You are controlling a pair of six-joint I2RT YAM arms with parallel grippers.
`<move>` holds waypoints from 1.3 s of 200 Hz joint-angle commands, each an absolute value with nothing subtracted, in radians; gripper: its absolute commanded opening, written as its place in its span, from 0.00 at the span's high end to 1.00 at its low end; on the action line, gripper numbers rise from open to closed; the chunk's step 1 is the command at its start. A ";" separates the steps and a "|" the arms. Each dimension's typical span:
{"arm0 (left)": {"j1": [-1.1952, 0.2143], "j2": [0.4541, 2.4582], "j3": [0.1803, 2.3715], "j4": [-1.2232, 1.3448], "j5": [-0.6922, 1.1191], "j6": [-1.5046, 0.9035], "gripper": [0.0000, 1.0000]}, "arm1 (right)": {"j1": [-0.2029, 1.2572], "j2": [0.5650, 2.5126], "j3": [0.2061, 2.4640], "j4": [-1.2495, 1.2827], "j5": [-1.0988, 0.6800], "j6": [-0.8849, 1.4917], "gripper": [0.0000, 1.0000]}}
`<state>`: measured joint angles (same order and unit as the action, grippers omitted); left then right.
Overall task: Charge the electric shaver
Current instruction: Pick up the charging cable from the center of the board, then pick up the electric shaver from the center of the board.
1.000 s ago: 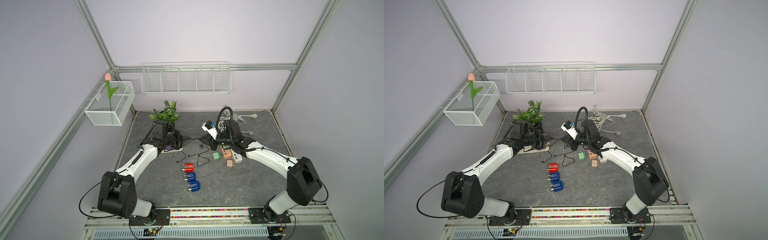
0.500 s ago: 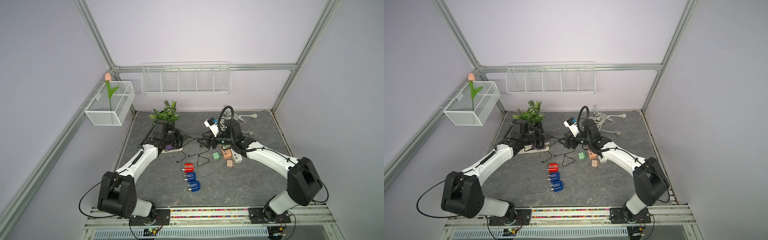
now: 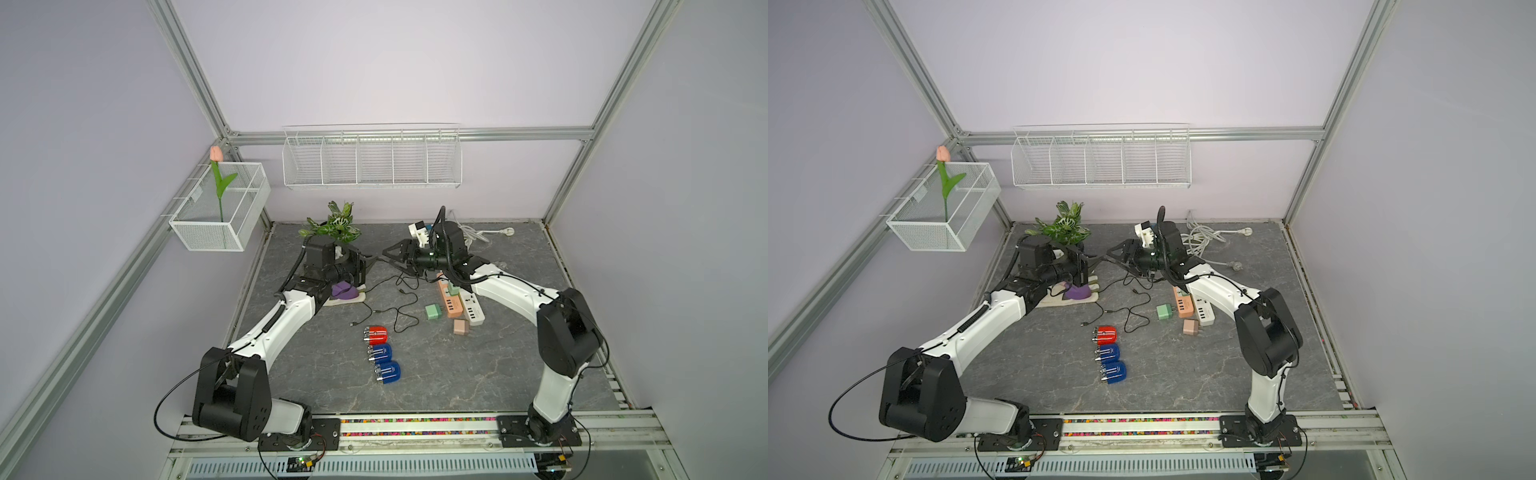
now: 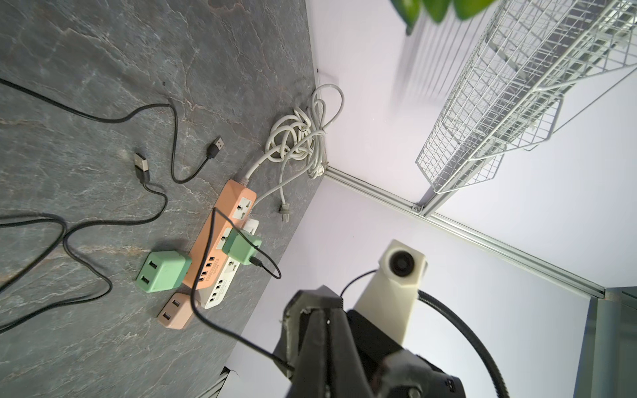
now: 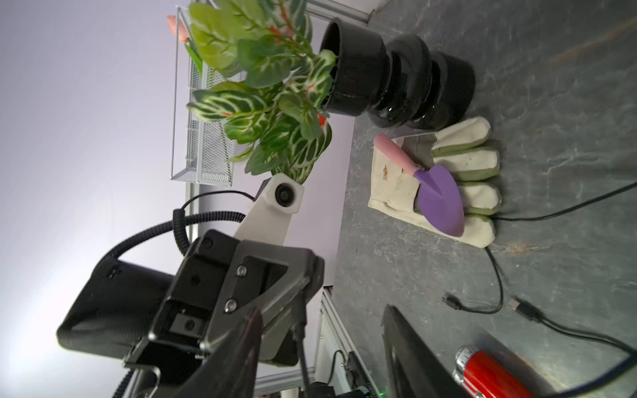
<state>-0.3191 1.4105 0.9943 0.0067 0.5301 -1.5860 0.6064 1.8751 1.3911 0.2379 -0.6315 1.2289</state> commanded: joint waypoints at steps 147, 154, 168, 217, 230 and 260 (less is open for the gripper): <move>-0.324 1.473 0.983 0.062 0.523 -1.567 1.00 | 0.626 1.943 1.281 0.669 -0.679 1.848 0.83; -0.323 1.471 0.982 0.060 0.523 -1.568 1.00 | 0.624 1.944 1.284 0.668 -0.673 1.847 0.87; -0.322 1.470 0.976 0.061 0.523 -1.569 1.00 | 0.624 1.944 1.287 0.661 -0.670 1.843 0.93; -0.324 1.448 0.990 0.001 0.510 -1.550 1.00 | 0.616 1.924 1.274 0.587 -0.685 1.774 0.93; -0.323 1.426 1.003 -0.075 0.492 -1.534 0.89 | 0.606 1.911 1.255 0.573 -0.701 1.733 0.93; -0.325 1.360 1.044 -0.445 0.433 -1.532 0.50 | 0.572 1.871 1.213 0.449 -0.796 1.489 0.93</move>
<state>-0.3214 1.4254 0.9955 -0.1135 0.4843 -1.5295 0.6056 1.9270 1.2480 0.5617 -0.7136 1.7004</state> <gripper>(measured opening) 0.423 0.077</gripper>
